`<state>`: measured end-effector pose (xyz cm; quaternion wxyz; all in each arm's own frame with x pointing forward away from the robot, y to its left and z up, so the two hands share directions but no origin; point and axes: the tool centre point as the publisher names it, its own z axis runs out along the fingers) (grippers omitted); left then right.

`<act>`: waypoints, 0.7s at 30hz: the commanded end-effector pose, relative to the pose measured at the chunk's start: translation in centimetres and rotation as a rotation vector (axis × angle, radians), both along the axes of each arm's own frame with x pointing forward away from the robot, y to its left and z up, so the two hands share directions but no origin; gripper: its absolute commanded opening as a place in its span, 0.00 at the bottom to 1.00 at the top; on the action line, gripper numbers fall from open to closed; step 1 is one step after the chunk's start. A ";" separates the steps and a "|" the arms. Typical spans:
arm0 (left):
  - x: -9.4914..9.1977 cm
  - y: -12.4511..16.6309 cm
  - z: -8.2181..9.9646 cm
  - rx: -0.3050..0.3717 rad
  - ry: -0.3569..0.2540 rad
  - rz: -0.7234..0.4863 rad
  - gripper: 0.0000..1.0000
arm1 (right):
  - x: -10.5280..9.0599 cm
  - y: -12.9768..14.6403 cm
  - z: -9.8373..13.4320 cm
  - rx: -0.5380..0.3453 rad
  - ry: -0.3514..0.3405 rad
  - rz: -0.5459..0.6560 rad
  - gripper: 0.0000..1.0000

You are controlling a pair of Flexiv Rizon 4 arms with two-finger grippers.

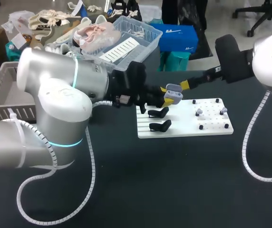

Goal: Pick up each earbud case from the left stands, insert the matching earbuds, close the lid, and place the case in the box.

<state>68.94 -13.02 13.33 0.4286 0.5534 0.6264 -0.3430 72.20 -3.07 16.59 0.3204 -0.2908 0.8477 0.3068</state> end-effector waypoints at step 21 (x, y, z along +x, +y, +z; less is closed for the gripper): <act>0.6 -1.4 4.6 -0.319 -0.126 -0.111 0.00 | -4.7 -8.9 -2.5 -0.134 0.000 -0.161 1.00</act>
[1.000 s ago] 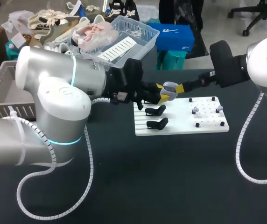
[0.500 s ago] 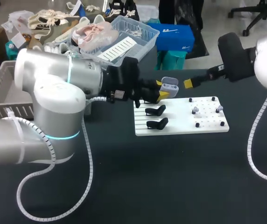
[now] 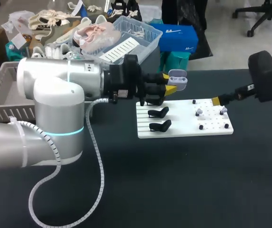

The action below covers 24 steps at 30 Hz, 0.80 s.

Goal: Pick up each earbud case from the left stands, insert the matching earbuds, close the lid, and place the case in the box.

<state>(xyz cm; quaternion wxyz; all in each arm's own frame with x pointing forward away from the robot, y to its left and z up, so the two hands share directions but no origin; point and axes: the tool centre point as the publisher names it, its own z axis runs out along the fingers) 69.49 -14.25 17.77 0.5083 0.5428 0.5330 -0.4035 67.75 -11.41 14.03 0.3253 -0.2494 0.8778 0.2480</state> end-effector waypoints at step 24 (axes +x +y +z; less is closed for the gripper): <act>1.3 -2.3 -2.9 -0.163 -0.125 0.007 0.00 | -0.8 -2.9 -2.2 -0.056 0.063 -0.069 1.00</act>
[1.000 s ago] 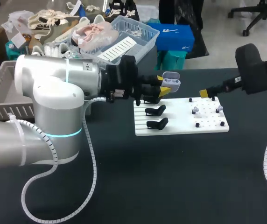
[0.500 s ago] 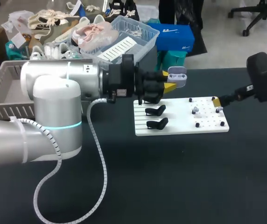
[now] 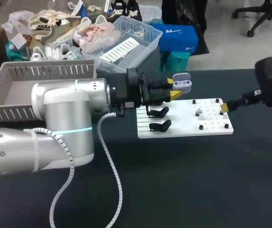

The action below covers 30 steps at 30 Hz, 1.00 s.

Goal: Pick up each earbud case from the left stands, insert the matching earbuds, close the lid, and place the case in the box.

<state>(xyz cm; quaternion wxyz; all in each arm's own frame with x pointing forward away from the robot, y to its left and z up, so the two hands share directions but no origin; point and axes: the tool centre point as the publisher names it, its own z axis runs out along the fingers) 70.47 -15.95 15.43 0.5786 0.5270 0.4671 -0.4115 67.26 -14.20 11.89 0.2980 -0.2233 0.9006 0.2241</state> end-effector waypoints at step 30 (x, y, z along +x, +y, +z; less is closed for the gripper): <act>0.8 -0.4 -1.6 0.028 0.000 0.029 0.00 | 3.3 -0.3 -3.4 -0.262 0.027 -0.033 1.00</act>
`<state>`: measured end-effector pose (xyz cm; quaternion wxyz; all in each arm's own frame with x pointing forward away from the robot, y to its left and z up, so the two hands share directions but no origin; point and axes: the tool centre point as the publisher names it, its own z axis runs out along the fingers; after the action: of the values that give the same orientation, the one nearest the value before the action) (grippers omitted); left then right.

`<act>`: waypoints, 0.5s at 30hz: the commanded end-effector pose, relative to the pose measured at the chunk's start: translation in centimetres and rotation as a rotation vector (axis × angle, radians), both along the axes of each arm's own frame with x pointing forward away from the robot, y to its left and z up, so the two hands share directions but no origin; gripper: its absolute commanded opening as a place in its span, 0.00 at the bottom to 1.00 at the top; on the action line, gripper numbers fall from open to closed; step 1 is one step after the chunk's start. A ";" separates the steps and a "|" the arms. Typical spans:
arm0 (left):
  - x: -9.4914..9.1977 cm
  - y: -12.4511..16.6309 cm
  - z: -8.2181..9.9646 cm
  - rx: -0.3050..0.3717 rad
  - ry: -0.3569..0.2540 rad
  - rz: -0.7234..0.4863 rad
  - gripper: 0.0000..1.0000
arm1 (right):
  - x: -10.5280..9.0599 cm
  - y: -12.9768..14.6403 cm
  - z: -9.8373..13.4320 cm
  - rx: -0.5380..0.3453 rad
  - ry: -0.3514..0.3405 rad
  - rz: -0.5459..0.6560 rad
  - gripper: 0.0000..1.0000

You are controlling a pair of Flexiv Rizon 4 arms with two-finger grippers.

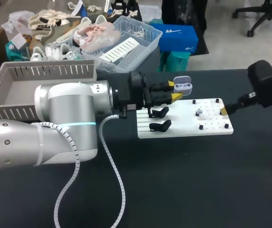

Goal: Pick up each earbud case from the left stands, insert the matching earbuds, close the lid, and place the case in the box.

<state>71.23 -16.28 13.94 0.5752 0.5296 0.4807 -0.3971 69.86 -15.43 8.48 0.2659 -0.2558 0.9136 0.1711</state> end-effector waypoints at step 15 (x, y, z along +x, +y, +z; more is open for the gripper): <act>0.0 -0.1 -0.1 -0.003 -0.002 0.003 0.00 | 1.2 0.7 -2.8 -0.235 -0.028 -0.107 1.00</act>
<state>71.23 -16.29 13.90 0.5754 0.5293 0.4807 -0.3972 70.95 -14.92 6.25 0.2379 -0.2540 0.9323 0.0989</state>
